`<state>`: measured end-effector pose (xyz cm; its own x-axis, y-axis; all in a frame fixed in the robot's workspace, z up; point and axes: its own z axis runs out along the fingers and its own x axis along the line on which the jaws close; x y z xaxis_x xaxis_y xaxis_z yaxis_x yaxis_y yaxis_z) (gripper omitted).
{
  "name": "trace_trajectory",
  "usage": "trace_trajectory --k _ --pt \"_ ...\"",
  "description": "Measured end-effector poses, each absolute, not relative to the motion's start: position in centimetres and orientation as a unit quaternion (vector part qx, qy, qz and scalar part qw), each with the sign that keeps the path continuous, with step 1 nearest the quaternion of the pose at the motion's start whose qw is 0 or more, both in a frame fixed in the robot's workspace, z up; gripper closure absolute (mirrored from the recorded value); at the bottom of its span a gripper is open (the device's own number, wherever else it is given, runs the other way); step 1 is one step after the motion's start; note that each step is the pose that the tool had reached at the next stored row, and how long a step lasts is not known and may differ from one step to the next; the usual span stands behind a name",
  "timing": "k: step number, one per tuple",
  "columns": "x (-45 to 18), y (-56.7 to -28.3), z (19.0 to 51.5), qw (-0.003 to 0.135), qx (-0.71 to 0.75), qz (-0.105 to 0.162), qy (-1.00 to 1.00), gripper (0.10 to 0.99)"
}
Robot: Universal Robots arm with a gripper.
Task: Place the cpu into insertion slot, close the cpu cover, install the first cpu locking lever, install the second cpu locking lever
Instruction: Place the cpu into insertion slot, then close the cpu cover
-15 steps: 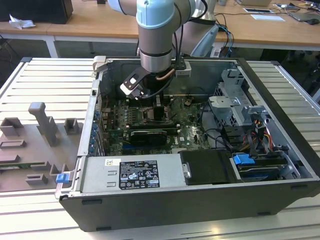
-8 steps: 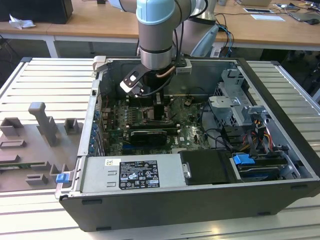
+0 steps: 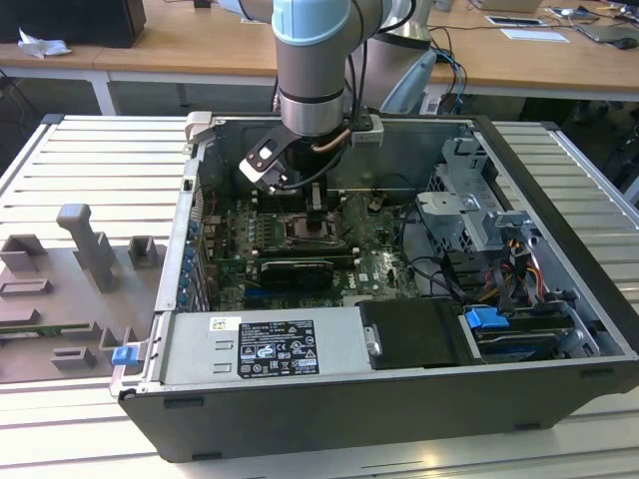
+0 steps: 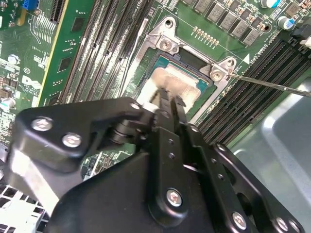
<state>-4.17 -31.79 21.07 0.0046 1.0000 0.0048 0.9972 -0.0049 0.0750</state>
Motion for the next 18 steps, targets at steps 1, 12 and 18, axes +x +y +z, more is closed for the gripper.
trace_trajectory --k 1,12,18 --pt "-4.2 -31.8 21.1 0.025 0.708 0.028 0.705 0.914" --pt "-4.2 -31.8 21.6 0.025 0.708 0.028 0.705 0.98" --pt "-4.2 -31.8 22.3 0.026 0.708 0.028 0.705 0.98"
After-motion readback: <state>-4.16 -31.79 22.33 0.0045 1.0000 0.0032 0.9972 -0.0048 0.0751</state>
